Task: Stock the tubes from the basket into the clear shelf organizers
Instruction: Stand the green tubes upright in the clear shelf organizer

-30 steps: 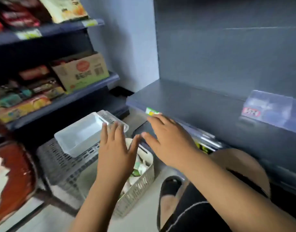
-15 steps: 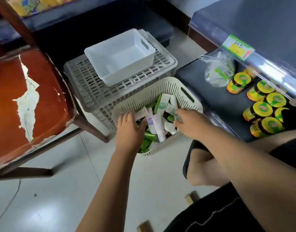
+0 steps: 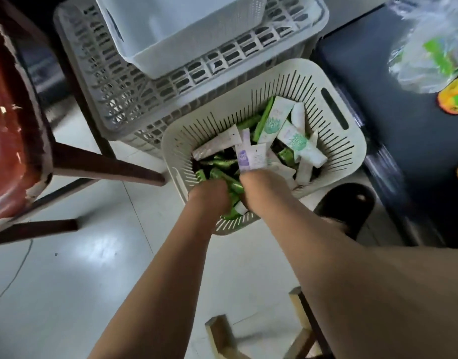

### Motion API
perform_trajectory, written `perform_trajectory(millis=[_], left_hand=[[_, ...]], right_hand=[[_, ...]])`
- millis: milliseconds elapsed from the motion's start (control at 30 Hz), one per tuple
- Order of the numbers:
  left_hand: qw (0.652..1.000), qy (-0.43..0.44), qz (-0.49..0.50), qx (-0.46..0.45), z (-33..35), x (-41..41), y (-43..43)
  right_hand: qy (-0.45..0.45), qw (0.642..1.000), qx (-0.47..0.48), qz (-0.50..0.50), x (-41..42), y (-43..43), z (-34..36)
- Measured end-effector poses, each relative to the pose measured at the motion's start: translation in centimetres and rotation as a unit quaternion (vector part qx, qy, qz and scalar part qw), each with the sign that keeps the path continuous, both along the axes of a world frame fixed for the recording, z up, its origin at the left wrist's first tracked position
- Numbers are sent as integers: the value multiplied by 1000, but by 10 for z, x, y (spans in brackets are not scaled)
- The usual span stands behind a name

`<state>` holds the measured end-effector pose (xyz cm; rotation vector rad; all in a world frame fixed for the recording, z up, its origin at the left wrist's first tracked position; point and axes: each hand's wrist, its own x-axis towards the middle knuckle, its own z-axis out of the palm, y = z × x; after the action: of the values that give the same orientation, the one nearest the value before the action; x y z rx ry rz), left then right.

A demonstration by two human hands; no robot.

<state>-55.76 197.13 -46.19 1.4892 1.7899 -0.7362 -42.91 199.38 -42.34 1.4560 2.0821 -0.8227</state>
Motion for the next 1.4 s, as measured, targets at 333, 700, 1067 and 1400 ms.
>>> perform_trajectory(millis=[333, 700, 1067, 1400], left_hand=[[995, -23, 72, 59, 8, 0, -1], [883, -170, 348, 265, 70, -10, 24], [627, -392, 577, 348, 136, 17, 36], [374, -568, 691, 246, 185, 38, 44]], right_hand=[[40, 993, -1, -114, 2, 12, -40], [382, 795, -13, -471, 58, 49, -4], [514, 642, -16, -568, 122, 63, 64], [553, 626, 50, -547, 160, 63, 149]])
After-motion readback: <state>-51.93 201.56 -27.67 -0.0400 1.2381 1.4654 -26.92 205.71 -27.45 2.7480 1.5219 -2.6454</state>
